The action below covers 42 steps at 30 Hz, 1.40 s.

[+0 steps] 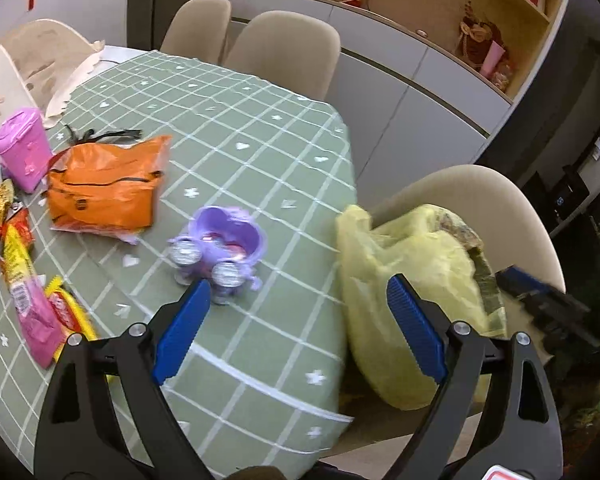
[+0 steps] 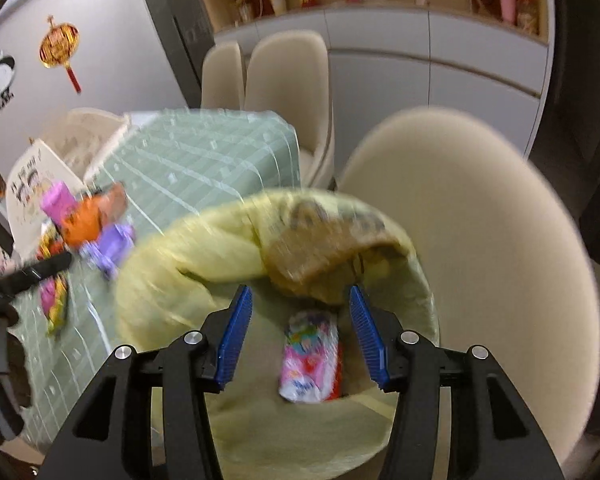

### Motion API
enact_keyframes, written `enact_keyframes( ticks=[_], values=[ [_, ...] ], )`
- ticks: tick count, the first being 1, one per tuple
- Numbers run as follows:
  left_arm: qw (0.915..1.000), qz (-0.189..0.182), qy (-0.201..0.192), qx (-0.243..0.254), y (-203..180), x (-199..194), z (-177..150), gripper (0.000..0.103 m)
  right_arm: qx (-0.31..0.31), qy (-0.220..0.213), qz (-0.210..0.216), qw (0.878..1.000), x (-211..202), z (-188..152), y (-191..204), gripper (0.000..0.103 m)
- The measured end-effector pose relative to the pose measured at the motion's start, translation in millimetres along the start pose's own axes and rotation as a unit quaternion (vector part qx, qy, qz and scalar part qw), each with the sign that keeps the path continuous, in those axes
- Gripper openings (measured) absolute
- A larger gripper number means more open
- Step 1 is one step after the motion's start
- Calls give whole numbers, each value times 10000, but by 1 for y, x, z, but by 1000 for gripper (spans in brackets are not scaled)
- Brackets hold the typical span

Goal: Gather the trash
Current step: 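Open right tool to drop pink wrapper into yellow bag, then grasp yellow-pink snack bar wrapper on table with left tool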

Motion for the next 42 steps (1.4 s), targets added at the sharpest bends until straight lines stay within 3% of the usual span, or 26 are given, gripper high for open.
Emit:
enact_keyframes(
  ticks=[3,5,9,13,19,27,31,32,42],
  values=[
    [9998,128,-13,-138,33,-4,0,87,5,-284,51,9996,-14,9,24,48],
    [9990,413,82,-178,59,-6,-1,94,-79,-397,73,9992,-20,15,44,48],
    [9950,687,270,-673,124,-12,-6,94,-331,-493,214,9980,-19,22,91,48],
    [9894,683,256,-1259,183,-23,-18,94,-500,-351,357,9975,-4,20,129,48],
    [9805,738,324,-1792,234,-25,-35,94,-731,126,598,9954,27,4,178,48],
    [9732,673,606,-2113,257,-11,-38,68,-1176,672,749,9879,57,-20,223,48],
    [9723,632,687,-2142,264,-13,-37,34,-1334,915,948,9823,71,-32,242,48],
    [9728,558,671,-2144,265,-17,-38,31,-1386,992,1009,9802,75,-35,248,48],
    [9844,342,522,-1644,270,-67,-63,29,-2003,1211,1506,9605,107,-44,316,48]
  ],
)
Point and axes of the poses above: each gripper's, at about its wrist camera, not at the fingertips, and x roughly the way its jaws point, y to its left, z to its top, the point moved 3 cm from there along x, roughly the way its jaws point, and after that the axes turned 7 degrees about y, right-handed, at the moved point
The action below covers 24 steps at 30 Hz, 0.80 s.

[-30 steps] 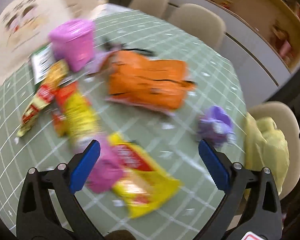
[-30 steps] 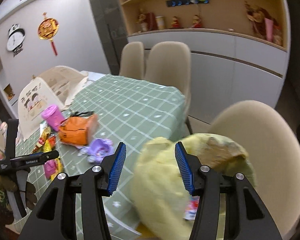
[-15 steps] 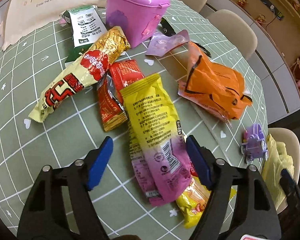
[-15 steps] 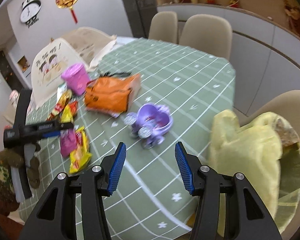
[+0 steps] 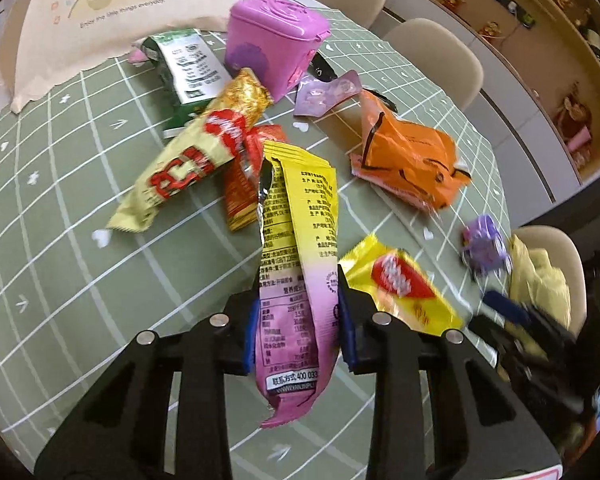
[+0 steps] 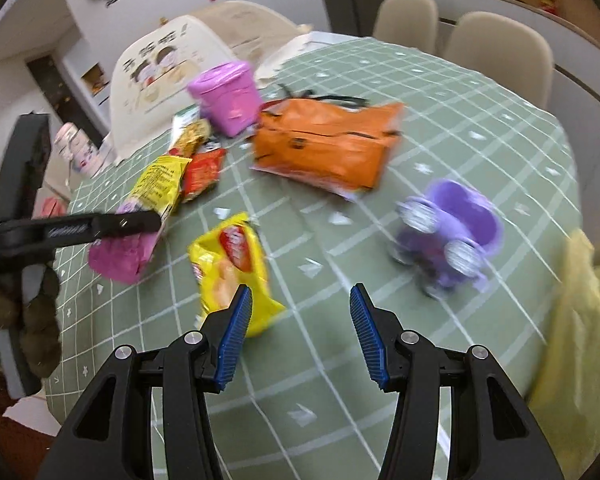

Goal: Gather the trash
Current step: 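Grasp yellow-pink snack bar wrapper on table with left tool, then grasp yellow Nabati wafer pack with right tool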

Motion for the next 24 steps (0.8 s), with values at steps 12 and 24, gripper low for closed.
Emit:
enact_keyframes(
  ticks=[12,24],
  values=[
    [9995,246,-143,-113,42,-30,-22,31,-491,488,192,9974,61,28,39,48],
    [9996,131,-212,-166,45,-32,-21,31,-1028,608,124,9928,68,26,52,55]
  ],
)
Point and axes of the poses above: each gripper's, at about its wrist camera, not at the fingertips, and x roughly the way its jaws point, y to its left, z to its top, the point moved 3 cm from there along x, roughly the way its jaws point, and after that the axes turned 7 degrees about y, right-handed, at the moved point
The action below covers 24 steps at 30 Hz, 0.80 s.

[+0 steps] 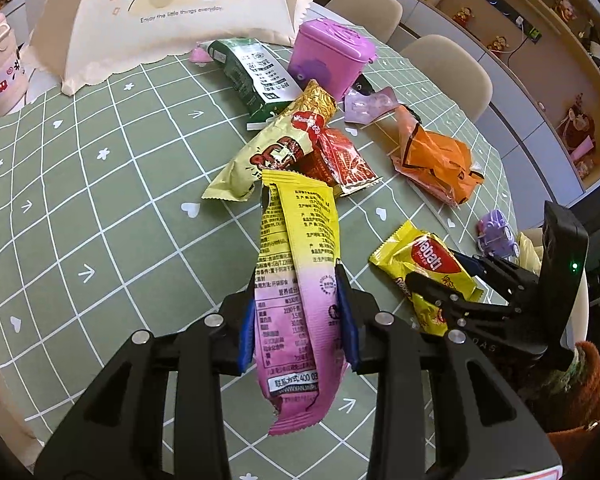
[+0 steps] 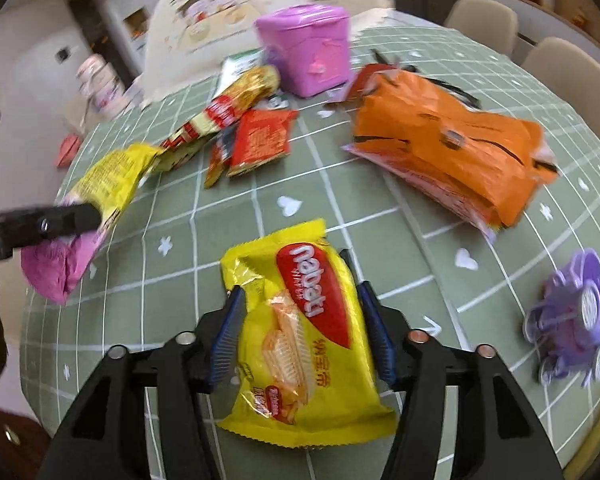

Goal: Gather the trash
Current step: 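Grasp yellow Nabati wafer pack with right tool, then drop yellow-pink wrapper into yellow bag with left tool while right tool carries Nabati pack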

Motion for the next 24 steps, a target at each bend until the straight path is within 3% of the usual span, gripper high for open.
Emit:
enact_keyframes(
  ticks=[2,4,5,6,10,15,24],
  values=[
    [10000,3,-13,12,-1,-1,0,31,100,6,30,9999,-1,1,-3,52],
    [10000,4,-46,40,-3,-3,0,31,112,39,5,9999,-2,0,-4,31],
    [10000,0,-76,63,-5,-5,1,31,77,130,92,9998,-3,-2,-3,14],
    [9999,-1,-94,78,-6,-6,1,31,11,123,31,9999,-6,-4,-1,12],
    [9998,-6,-153,155,-15,-9,2,31,-180,-50,-123,9998,-28,-11,6,8],
    [9989,-102,-302,332,-41,-16,6,31,94,-568,-323,9978,-80,-11,-7,7],
    [9922,-367,-722,945,-125,-33,31,31,544,-1458,-1047,9822,-181,-26,-57,7]
  ],
)
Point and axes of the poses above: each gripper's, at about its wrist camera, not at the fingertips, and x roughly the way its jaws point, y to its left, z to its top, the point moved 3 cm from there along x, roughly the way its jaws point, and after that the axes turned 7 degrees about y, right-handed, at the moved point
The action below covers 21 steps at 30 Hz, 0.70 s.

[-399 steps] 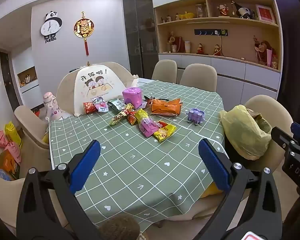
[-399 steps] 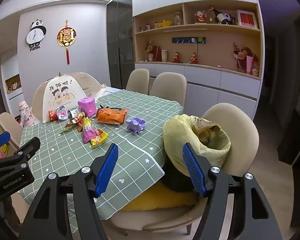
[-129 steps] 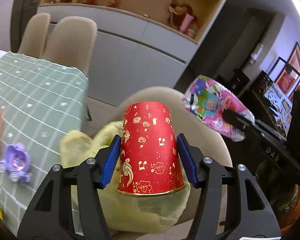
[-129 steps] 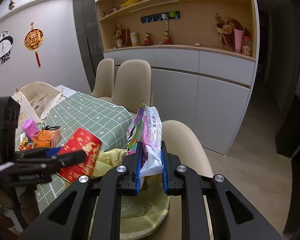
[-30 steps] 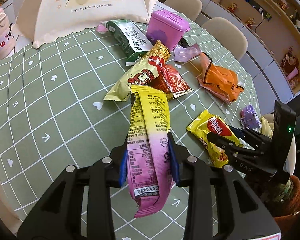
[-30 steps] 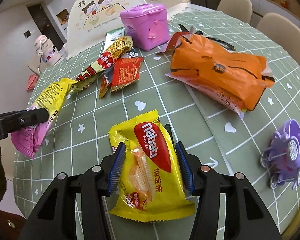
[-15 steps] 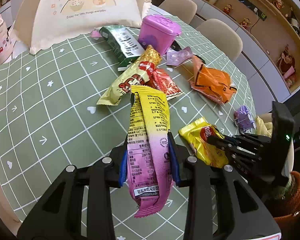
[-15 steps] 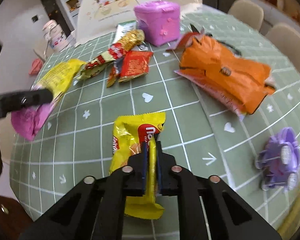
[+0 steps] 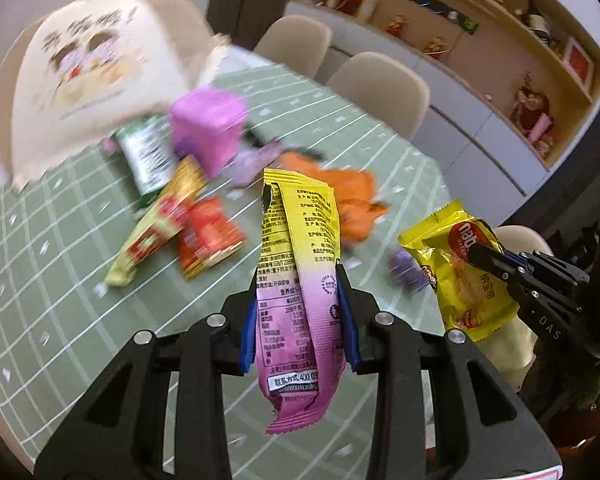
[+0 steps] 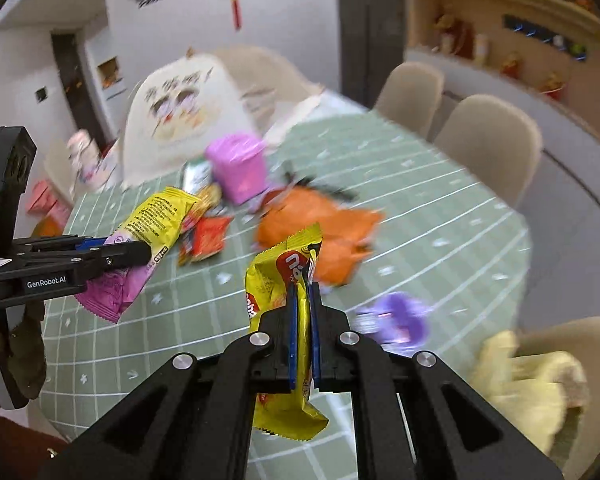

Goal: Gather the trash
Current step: 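Drop yellow-pink wrapper into yellow bag with left tool while right tool carries Nabati pack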

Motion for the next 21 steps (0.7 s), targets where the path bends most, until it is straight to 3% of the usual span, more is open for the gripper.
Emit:
enact_keyframes(
  ticks=[11,21],
  values=[
    [9925,-705,-588,805,-149,1,51,31,567,-760,-996,9905,-93,-18,-117,7],
    [9789,-1303,-438,1508,-278,34,40,31,1153,-934,-1639,9752,-151,-74,-212,7]
  ],
)
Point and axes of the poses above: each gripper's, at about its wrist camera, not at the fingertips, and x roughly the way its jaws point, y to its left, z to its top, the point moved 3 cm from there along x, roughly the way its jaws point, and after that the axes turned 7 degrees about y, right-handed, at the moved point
